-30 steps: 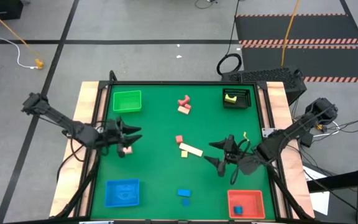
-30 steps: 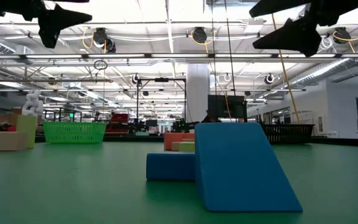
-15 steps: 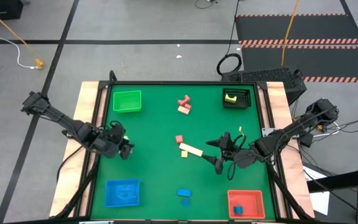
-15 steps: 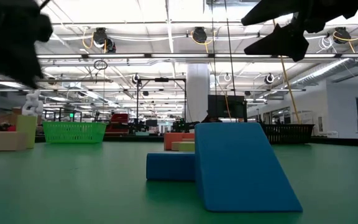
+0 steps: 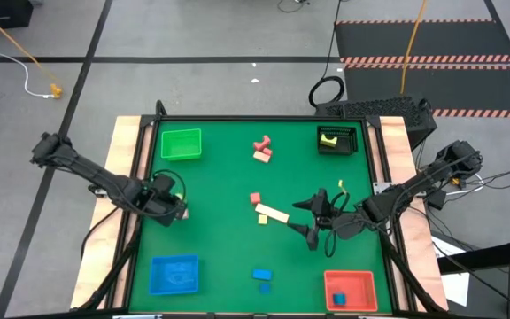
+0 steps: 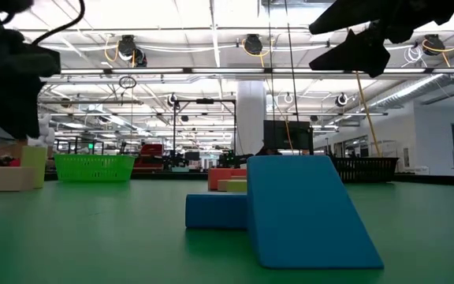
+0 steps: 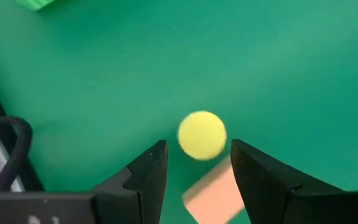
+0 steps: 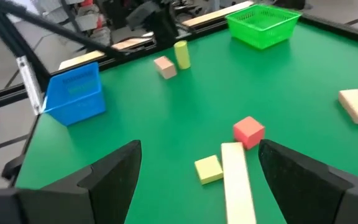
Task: Sort & place blocks by color
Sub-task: Put the left green block into the black bin
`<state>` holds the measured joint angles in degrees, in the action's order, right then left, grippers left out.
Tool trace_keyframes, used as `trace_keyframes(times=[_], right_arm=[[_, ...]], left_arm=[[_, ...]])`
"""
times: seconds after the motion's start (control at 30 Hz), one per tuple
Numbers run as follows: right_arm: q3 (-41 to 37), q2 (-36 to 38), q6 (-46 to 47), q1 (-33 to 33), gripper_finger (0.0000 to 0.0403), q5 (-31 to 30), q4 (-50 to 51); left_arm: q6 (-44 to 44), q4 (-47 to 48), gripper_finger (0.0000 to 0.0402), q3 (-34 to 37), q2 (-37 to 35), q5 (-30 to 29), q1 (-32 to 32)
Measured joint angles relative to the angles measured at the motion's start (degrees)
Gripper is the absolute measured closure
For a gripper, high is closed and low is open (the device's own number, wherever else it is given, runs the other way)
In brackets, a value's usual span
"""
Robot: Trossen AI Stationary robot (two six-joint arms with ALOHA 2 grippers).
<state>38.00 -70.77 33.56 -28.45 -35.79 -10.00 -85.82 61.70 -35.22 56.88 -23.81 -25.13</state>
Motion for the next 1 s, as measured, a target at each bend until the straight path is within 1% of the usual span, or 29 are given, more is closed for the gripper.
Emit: trace_keyframes(times=[0.27,0.57,0.8,0.93,1.0], right_arm=[[0.00,-0.01,-1.39,0.00,0.0090,0.59,-0.02],[0.00,-0.01,-1.70,0.00,0.0090,0.08,0.02],[0.00,-0.01,-1.71,0.00,0.0090,0.08,0.02],[0.00,-0.01,-1.70,0.00,0.0090,0.08,0.02],[0.00,-0.01,-1.86,0.00,0.0090,0.08,0.02]], left_arm=[[3.61,-2.40,0.0224,0.00,3.92,-0.15,2.80],[3.61,-3.37,0.0224,0.00,5.02,-0.16,3.33],[3.13,-3.55,0.0224,0.00,9.31,-0.22,3.37],[1.41,-4.32,0.0225,0.00,11.03,-0.22,3.37],[1.00,-5.36,0.0235,0.00,11.52,-0.12,3.37]])
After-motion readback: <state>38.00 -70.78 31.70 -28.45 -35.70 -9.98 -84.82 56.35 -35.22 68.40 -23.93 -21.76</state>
